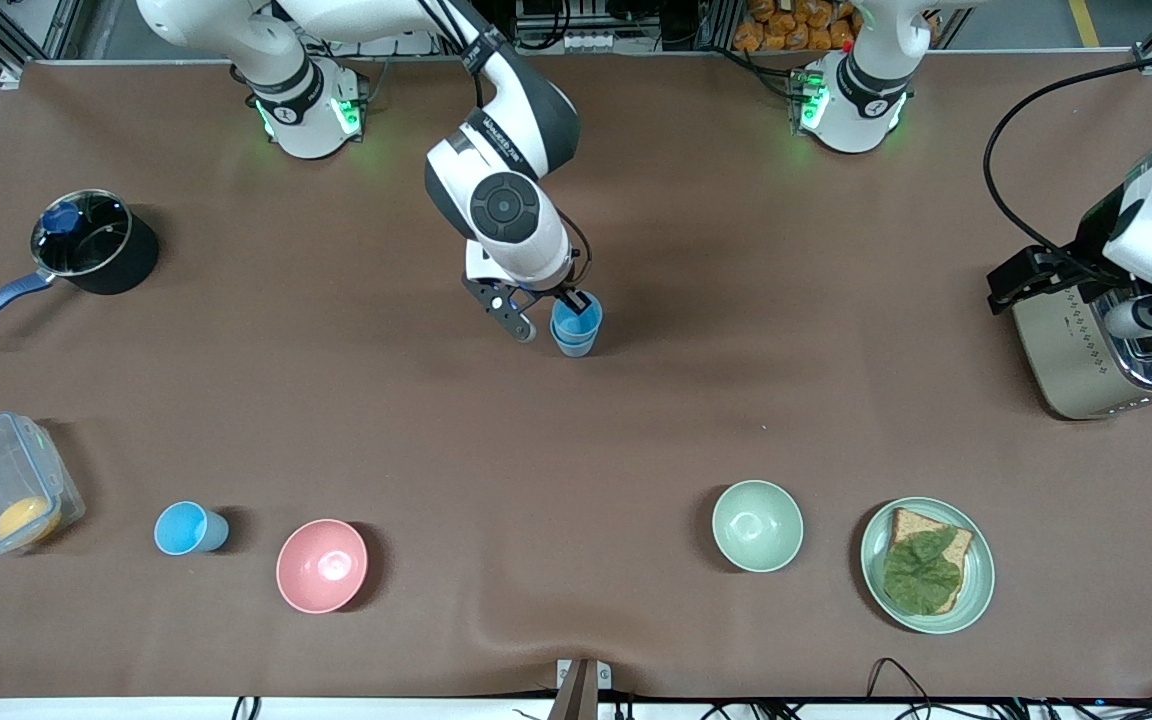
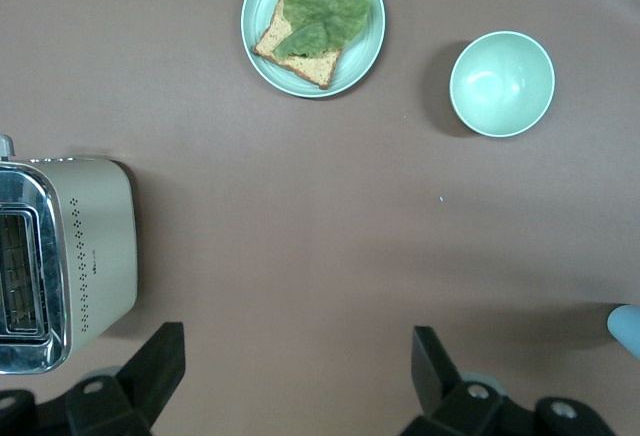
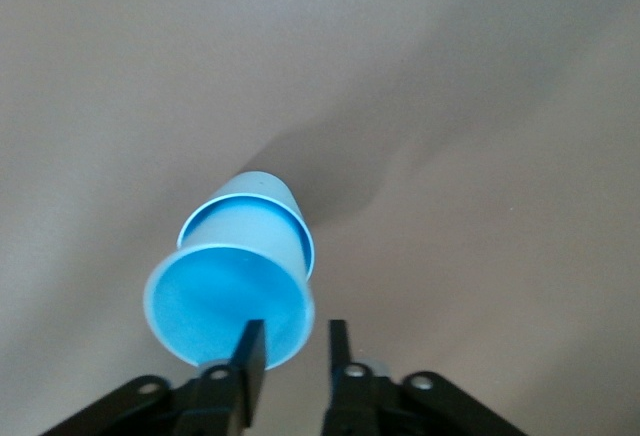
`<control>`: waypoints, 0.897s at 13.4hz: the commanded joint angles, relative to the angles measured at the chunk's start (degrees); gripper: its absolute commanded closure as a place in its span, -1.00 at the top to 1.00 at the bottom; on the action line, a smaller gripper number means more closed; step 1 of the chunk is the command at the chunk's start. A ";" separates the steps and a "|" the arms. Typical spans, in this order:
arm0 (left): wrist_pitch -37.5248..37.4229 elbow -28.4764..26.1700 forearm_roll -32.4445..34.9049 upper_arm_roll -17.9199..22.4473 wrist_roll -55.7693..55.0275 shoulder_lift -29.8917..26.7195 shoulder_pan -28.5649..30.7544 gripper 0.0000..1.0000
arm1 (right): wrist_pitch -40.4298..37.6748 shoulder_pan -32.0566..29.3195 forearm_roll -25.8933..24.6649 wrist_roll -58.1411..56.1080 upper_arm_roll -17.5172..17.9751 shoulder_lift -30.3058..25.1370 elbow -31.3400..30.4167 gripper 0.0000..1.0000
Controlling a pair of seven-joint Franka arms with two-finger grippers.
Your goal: Stack blue cups with both arms
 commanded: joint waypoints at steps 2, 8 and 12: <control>-0.79 -0.42 -1.06 0.38 1.29 -0.58 -0.16 1.00 | -2.85 -2.53 -1.58 -4.30 0.40 -0.99 2.15 1.00; -0.79 -0.07 -1.15 0.38 1.38 -0.41 0.19 1.00 | -17.53 -18.59 -3.59 -40.86 0.31 -6.79 1.62 1.00; -0.79 -0.07 -1.06 0.30 1.38 -0.58 0.19 1.00 | -21.57 -31.33 -11.94 -54.93 0.40 -10.65 1.53 1.00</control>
